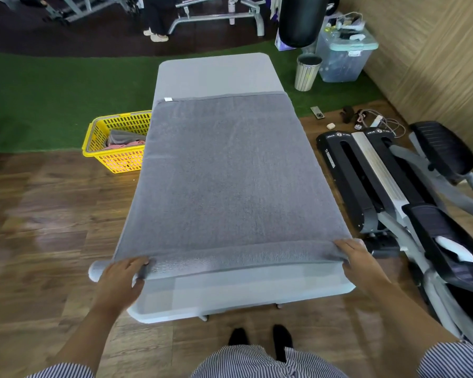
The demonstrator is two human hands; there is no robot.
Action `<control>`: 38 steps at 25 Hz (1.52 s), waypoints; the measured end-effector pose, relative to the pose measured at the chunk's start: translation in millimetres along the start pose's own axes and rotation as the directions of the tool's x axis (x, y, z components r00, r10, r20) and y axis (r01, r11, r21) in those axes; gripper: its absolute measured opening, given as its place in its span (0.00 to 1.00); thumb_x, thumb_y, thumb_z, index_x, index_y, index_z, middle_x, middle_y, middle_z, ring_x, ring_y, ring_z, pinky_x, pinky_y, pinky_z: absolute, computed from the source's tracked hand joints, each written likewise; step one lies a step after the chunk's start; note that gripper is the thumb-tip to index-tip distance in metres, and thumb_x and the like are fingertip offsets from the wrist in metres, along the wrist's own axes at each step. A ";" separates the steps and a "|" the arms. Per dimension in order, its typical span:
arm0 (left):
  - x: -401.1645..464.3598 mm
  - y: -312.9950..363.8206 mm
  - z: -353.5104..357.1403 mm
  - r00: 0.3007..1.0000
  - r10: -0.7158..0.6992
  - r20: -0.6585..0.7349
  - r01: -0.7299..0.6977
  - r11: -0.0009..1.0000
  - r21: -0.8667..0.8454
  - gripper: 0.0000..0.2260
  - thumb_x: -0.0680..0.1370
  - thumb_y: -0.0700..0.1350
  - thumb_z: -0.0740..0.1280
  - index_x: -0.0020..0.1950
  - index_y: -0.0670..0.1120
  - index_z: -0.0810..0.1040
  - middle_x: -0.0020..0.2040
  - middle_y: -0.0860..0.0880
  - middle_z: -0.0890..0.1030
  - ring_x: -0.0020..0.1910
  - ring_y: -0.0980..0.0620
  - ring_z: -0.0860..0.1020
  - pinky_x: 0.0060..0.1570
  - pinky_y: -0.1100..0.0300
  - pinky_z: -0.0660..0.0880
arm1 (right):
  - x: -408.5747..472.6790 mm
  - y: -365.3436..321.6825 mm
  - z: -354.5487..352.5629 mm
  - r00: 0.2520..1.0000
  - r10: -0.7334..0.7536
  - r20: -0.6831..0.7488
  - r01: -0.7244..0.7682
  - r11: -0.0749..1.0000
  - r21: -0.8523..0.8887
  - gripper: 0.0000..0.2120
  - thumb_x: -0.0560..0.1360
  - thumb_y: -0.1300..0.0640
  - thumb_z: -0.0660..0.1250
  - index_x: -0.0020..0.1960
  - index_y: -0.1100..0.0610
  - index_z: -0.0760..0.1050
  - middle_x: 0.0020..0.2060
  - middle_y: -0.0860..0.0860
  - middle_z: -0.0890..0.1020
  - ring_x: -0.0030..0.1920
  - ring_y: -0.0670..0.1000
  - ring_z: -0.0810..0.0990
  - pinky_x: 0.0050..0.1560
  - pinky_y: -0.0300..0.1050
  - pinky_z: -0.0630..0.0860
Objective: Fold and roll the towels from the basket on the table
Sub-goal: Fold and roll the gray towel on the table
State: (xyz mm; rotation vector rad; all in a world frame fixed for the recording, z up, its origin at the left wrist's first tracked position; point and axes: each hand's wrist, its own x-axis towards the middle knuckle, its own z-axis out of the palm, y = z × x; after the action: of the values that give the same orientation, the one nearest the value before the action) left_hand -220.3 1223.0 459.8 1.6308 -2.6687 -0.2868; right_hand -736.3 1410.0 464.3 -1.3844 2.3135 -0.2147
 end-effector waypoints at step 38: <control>-5.4 47.8 5.6 0.994 -0.029 -0.103 0.031 0.999 0.010 0.24 0.65 0.54 0.59 0.54 0.44 0.81 0.46 0.50 0.83 0.47 0.46 0.81 0.60 0.46 0.69 | -6.1 -14.0 15.7 0.992 -0.087 -0.095 0.082 0.995 -0.061 0.25 0.66 0.71 0.65 0.63 0.62 0.73 0.61 0.55 0.75 0.66 0.56 0.69 0.74 0.49 0.42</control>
State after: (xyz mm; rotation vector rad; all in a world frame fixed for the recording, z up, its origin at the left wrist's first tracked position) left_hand -260.5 1249.8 462.2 1.6426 -2.5779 -0.1827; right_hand -715.6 1409.8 456.8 -1.5339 2.3590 -0.2491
